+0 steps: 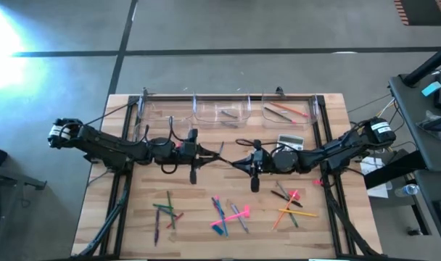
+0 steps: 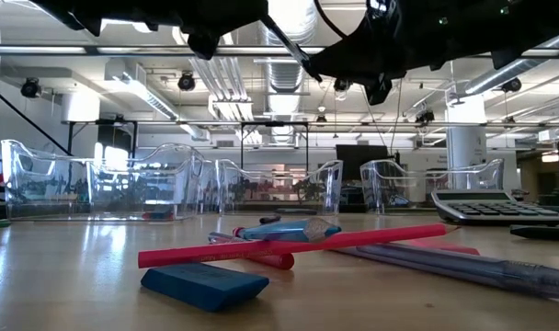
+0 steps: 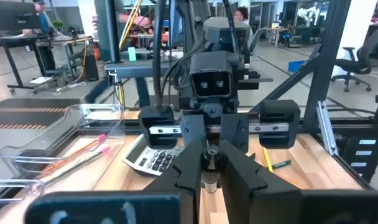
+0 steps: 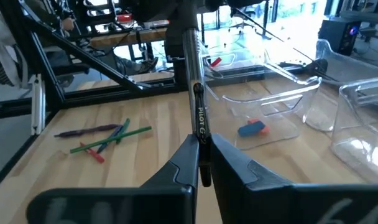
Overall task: Sort crayons/erasers/pens/pencils in bins
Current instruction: Put the black pen into the top left transparent bin
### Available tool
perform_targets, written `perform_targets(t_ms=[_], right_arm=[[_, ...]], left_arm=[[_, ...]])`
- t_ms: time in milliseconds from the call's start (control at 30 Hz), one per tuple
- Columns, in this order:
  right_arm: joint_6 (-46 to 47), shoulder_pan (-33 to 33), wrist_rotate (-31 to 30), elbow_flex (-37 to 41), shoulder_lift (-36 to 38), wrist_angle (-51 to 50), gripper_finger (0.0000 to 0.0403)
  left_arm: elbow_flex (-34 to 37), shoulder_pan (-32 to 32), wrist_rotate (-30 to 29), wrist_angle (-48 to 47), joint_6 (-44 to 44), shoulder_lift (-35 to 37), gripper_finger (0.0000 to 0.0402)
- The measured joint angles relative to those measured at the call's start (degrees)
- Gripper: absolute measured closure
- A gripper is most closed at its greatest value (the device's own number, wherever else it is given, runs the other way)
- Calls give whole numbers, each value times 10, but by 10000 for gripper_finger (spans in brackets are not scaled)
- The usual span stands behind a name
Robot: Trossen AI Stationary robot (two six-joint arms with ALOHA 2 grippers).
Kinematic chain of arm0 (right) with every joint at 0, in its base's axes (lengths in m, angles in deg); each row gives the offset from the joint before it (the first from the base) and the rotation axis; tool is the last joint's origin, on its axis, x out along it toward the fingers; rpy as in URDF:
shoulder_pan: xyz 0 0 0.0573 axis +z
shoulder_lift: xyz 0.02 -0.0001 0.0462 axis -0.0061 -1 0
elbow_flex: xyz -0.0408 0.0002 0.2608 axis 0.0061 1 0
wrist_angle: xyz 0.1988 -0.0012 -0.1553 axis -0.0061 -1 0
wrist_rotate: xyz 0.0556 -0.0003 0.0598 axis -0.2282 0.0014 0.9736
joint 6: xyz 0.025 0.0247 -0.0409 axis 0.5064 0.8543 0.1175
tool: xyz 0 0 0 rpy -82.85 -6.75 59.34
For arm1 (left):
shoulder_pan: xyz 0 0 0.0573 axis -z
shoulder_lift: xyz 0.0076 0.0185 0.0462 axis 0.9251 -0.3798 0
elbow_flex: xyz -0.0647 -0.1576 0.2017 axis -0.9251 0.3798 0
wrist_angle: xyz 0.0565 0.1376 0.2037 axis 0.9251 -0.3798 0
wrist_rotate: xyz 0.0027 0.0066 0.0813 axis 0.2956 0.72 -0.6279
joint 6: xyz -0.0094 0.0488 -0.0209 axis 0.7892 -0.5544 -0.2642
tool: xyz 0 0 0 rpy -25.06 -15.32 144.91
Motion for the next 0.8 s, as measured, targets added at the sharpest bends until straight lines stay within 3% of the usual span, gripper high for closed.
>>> perform_targets(t_ms=[267,467,600,700,800], right_arm=[[16,10,-6,-16,9,-60,278],[35,13,-8,-77,26,-217,212],[49,19,-9,-113,27,-301,180],[48,21,-9,-117,23,-302,166],[49,21,-11,-116,22,-306,160]], left_arm=[[1,-2,-17,-45,-19,35,381],[1,-2,-54,-138,-34,114,381],[-2,-4,-167,-229,-71,180,381],[-14,-19,-250,-329,-78,227,381],[-30,-53,-273,-425,-65,259,381]])
